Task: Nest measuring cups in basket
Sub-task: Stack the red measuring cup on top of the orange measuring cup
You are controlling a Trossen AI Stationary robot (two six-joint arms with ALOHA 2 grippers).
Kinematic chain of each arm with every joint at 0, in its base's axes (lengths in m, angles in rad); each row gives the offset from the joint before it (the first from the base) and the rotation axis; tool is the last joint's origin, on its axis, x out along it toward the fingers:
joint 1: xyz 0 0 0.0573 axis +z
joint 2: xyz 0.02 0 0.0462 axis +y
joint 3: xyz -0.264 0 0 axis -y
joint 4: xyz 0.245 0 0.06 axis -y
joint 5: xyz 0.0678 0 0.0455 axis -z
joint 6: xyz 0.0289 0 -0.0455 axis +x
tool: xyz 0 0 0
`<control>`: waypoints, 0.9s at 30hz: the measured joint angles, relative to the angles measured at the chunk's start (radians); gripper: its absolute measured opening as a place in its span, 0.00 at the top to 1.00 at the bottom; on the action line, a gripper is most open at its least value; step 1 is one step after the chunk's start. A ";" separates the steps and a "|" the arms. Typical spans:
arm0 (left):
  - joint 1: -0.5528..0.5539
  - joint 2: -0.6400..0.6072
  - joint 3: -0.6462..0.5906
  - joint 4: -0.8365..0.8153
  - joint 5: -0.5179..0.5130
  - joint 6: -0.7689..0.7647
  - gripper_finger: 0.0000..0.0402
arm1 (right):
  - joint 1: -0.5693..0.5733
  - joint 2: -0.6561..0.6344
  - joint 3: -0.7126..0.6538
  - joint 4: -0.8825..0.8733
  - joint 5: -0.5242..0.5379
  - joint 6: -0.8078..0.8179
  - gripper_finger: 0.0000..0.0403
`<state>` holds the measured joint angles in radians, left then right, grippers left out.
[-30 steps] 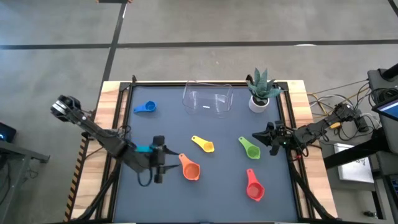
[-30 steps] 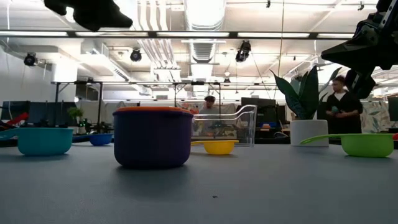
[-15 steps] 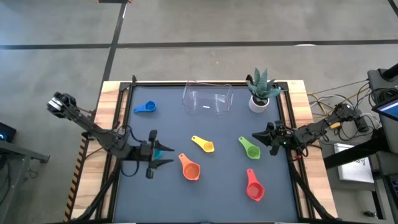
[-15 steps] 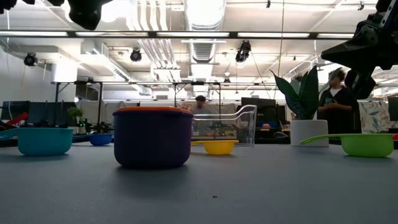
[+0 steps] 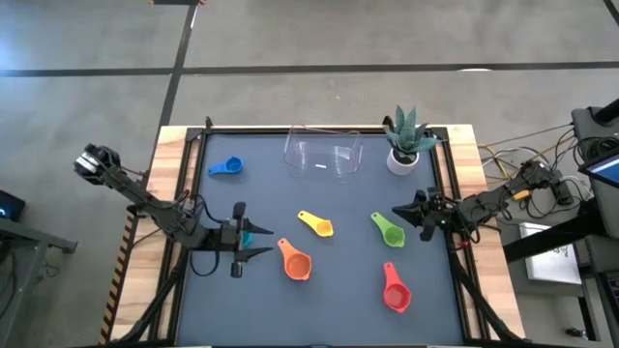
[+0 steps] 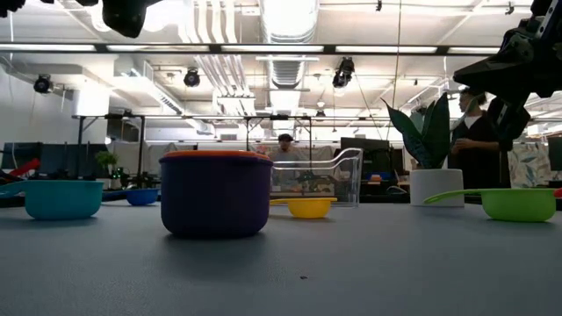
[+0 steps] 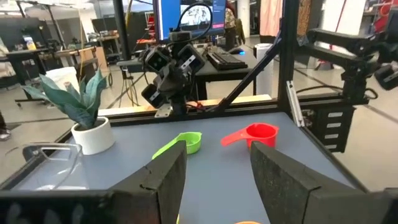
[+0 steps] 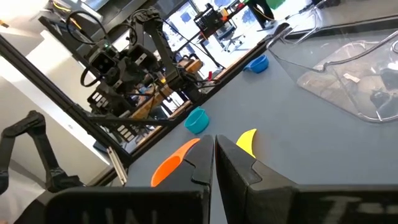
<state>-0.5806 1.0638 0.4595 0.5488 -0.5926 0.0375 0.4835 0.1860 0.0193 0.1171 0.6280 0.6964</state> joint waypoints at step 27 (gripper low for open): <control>0.014 0.009 0.000 -0.003 0.000 0.013 0.60 | 0.001 0.181 0.303 0.050 -0.114 -0.199 0.98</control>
<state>-0.5671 1.0725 0.4591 0.5457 -0.5922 0.0504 0.4843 0.3669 0.3221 0.1676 0.5140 0.4977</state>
